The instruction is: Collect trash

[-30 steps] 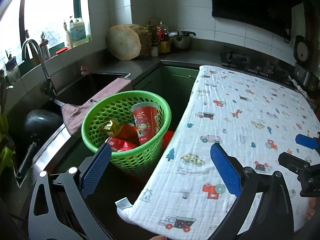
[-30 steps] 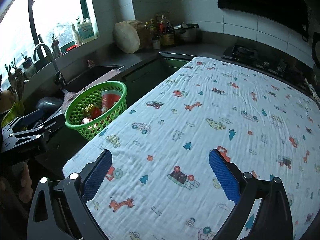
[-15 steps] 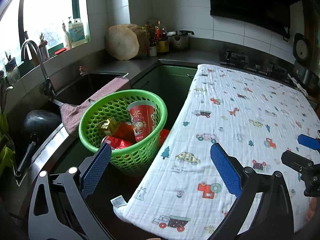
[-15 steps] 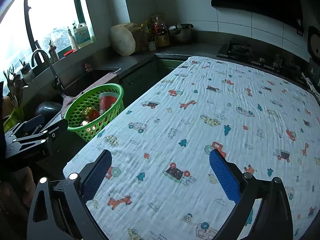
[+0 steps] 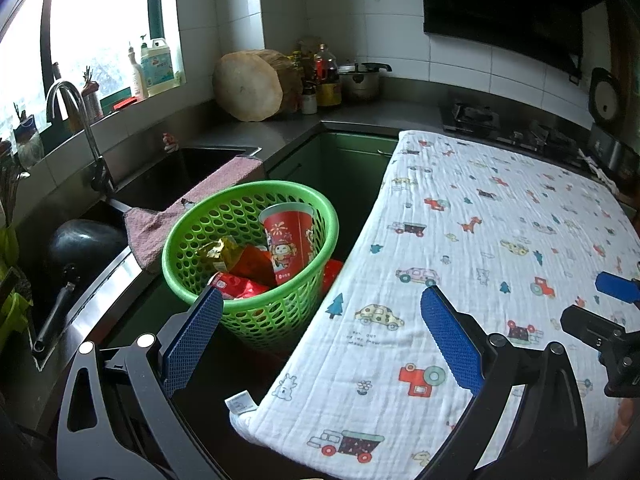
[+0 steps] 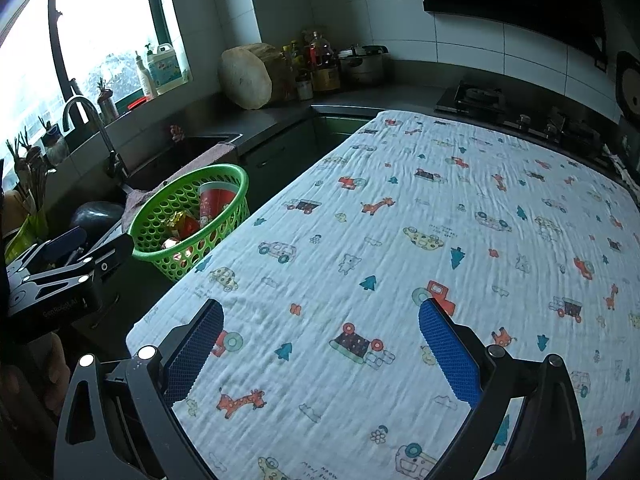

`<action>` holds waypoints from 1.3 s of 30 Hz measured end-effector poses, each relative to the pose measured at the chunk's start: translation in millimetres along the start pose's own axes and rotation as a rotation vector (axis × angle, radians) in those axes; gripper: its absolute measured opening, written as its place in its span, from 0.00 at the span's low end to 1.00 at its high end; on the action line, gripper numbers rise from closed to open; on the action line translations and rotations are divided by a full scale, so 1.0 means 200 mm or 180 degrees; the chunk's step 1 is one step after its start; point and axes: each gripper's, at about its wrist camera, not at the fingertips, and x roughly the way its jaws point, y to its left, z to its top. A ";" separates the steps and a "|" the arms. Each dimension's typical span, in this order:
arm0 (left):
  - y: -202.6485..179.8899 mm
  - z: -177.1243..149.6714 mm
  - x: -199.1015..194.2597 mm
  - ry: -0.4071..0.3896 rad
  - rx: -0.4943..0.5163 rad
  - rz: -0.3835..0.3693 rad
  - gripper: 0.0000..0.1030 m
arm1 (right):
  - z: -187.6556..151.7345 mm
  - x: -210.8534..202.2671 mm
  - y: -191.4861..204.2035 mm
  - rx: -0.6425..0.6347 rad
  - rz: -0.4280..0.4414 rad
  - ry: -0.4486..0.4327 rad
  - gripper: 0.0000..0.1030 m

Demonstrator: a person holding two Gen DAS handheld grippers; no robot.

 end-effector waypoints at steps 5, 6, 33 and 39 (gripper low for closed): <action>0.00 0.00 0.00 0.0005 -0.0002 0.0008 0.95 | 0.00 0.00 0.00 0.0003 0.0003 0.0001 0.92; 0.00 0.00 0.00 0.0002 -0.0004 0.0012 0.95 | 0.00 0.00 0.00 0.0001 0.0002 -0.0002 0.92; 0.01 -0.01 -0.04 -0.0022 0.0040 -0.0043 0.95 | 0.03 -0.02 -0.02 0.0050 -0.0025 -0.0057 0.92; 0.01 -0.02 -0.04 -0.0051 0.0035 0.0015 0.95 | 0.02 -0.01 -0.01 0.0022 -0.0027 -0.0049 0.92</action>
